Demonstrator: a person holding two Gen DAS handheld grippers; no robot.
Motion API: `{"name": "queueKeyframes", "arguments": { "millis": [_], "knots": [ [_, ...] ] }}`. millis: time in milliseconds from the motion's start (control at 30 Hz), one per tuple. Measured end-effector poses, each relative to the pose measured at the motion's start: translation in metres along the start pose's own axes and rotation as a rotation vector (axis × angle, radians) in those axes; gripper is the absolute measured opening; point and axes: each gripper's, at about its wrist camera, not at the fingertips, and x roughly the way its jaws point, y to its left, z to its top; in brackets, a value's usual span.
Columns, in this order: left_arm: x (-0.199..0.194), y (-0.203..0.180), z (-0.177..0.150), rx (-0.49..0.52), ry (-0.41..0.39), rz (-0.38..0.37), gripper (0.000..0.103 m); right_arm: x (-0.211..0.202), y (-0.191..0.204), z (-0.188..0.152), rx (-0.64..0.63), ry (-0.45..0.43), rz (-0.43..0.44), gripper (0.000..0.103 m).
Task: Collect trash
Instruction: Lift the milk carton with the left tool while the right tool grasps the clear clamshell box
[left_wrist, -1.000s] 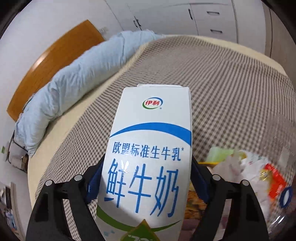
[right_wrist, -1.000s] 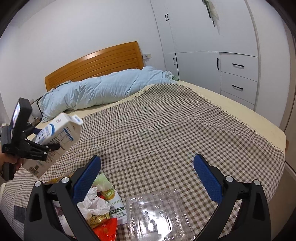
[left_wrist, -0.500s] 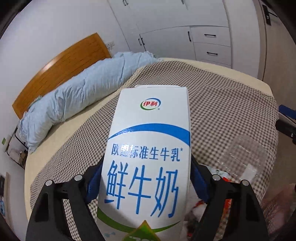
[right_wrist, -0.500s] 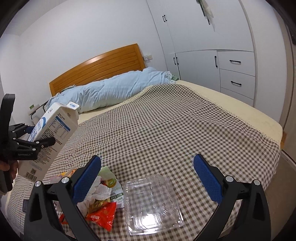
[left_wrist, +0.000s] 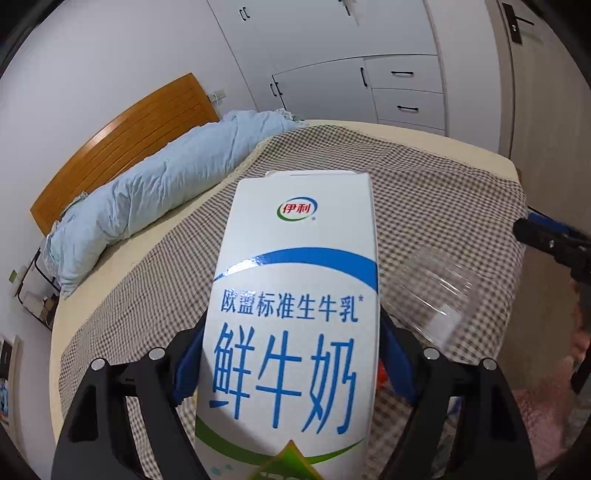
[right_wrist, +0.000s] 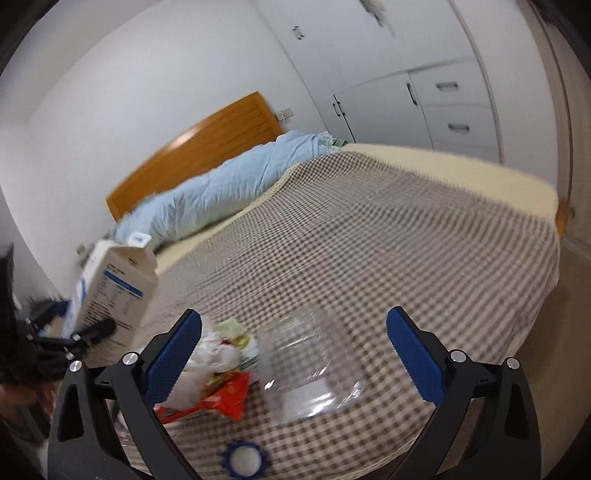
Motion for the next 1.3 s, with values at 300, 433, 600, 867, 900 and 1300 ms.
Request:
{"name": "queueKeyframes", "arguments": {
  "millis": [300,433,600,867,900,1300],
  "knots": [
    [-0.022,-0.034,-0.025,0.028,-0.020,0.010,0.078,0.039,-0.044,-0.068,0.352,0.127,0.121,0.097],
    [-0.034,-0.037,-0.034,0.020,-0.040,0.014,0.078,0.045,-0.051,-0.087,0.479,0.131,0.152,0.097],
    [-0.041,-0.035,-0.041,-0.013,-0.055,0.008,0.077,0.046,-0.051,-0.100,0.585,0.111,0.190,0.097],
    [-0.025,-0.026,-0.055,-0.053,-0.009,0.016,0.075,0.064,-0.062,-0.113,0.755,0.078,0.189,0.096],
    [-0.022,-0.025,-0.055,-0.057,-0.003,0.017,0.075,0.065,-0.062,-0.113,0.759,0.067,0.189,0.096],
    [0.011,-0.003,-0.045,-0.133,0.048,0.040,0.075,0.094,-0.057,-0.092,0.850,-0.015,0.119,0.093]
  ]
}}
